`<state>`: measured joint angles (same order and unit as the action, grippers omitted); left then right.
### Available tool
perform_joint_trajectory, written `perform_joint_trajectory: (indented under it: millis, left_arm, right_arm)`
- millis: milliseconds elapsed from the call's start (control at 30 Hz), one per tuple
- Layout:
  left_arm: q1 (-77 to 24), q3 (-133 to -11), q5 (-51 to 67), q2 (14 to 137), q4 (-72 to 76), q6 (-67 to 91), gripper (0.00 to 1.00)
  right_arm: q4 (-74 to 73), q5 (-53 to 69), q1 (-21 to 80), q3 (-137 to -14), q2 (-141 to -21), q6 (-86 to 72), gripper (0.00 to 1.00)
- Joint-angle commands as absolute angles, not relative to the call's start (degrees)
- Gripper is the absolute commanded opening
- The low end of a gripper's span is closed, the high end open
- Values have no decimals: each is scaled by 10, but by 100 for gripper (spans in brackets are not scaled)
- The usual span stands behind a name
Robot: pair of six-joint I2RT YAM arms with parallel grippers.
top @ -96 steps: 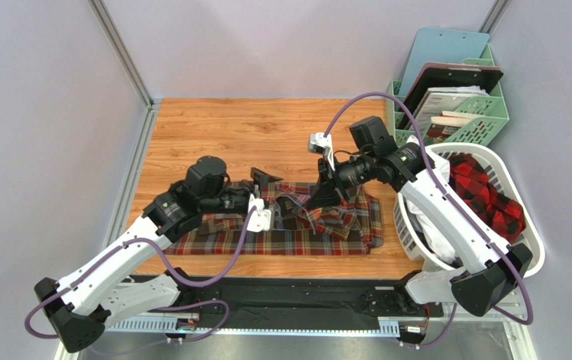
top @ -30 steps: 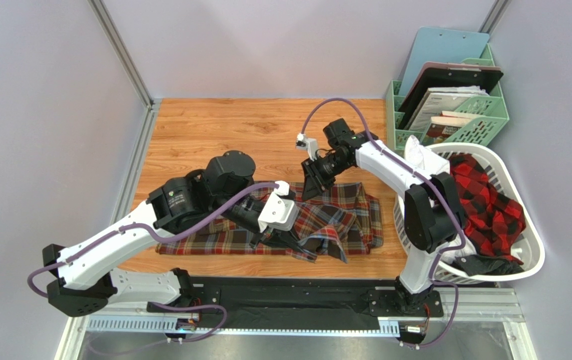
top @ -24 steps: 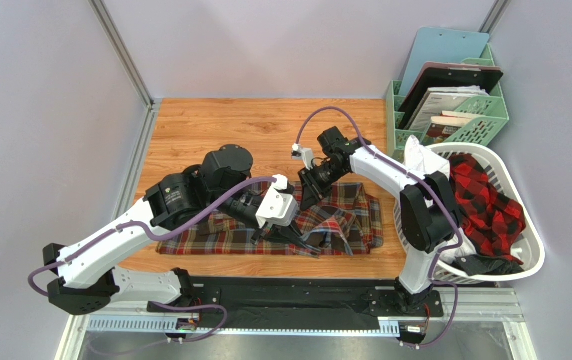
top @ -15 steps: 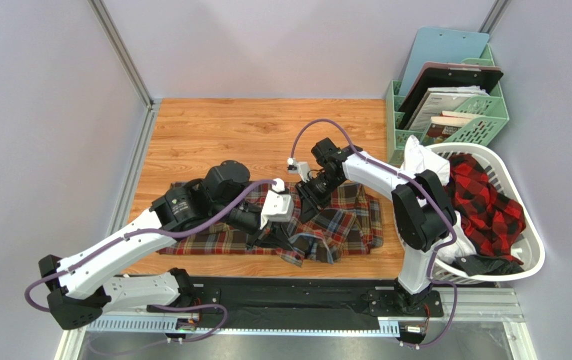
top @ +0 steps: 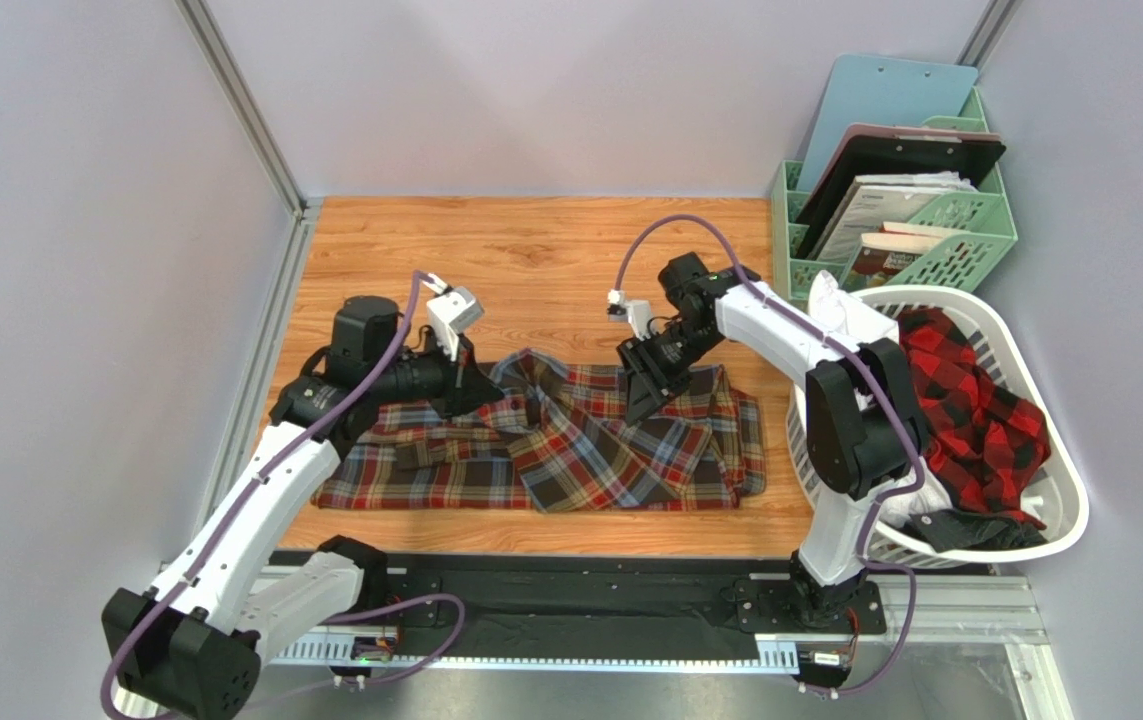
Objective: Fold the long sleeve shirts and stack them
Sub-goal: Fold the shirt
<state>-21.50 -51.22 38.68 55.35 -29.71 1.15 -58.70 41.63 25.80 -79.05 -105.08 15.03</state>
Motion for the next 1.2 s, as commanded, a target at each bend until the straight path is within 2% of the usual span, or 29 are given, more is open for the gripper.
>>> perform_joint_trajectory:
  millis: [0, 300, 600, 767, 900, 933, 1000, 1133, 1167]
  left_arm:
    - [-133, -492, 392, 534, -280, -15, 0]
    - [22, -467, 400, 561, -312, -115, 0]
    - [53, -465, 340, 581, -347, -132, 0]
    - [54, -511, 275, 636, -414, -174, 1]
    - [54, -525, 256, 647, -480, -260, 15]
    - [53, -523, 238, 644, -489, -278, 25]
    - [58, -513, 195, 632, -479, -307, 32]
    - [75, -512, 164, 614, -436, -356, 59]
    - [76, -515, 175, 607, -428, -363, 60]
  right_arm:
    - [-620, 403, 231, -809, -1029, 178, 43]
    - [-626, 371, 215, -811, -1057, 189, 47]
    - [-628, 343, 214, -821, -1073, 188, 46]
    - [-631, 332, 214, -831, -1076, 186, 46]
    - [-639, 319, 215, -839, -1068, 188, 43]
    - [-640, 315, 215, -839, -1065, 187, 42]
    - [-642, 300, 215, -839, -1054, 186, 40]
    - [-642, 263, 224, -843, -1030, 185, 38]
    - [-642, 252, 227, -845, -1026, 185, 38]
